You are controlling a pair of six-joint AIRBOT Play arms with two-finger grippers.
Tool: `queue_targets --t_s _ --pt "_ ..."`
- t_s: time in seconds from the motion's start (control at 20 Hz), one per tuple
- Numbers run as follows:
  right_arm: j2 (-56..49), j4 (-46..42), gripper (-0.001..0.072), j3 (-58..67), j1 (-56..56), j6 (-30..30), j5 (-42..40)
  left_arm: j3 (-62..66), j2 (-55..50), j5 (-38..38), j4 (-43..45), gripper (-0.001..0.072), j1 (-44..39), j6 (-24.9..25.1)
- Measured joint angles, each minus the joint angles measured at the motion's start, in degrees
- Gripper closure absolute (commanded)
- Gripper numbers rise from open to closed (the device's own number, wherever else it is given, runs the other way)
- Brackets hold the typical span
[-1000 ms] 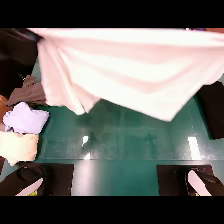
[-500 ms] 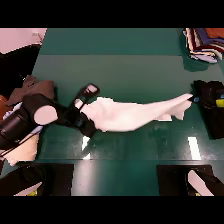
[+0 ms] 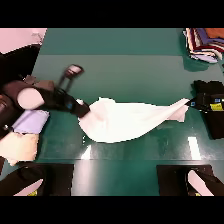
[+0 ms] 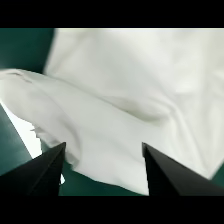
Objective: Fold the shirts.
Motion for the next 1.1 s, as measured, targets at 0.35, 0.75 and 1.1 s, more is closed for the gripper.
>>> queue_targets --t_s 0.35,0.75,1.1 --pt "0.0 0.0 0.0697 -0.1 0.0 0.0 -1.0 1.2 -13.9 0.9 -8.9 0.0155 16.0 6.4" --pt "0.0 0.0 0.0697 -0.1 0.0 0.0 -1.2 1.3 -24.1 1.7 -22.5 0.0352 18.1 12.9" --pt "0.0 -0.1 0.0698 1.1 0.0 0.0 -2.0 3.0 -23.4 3.2 -25.0 0.0678 18.2 14.1"
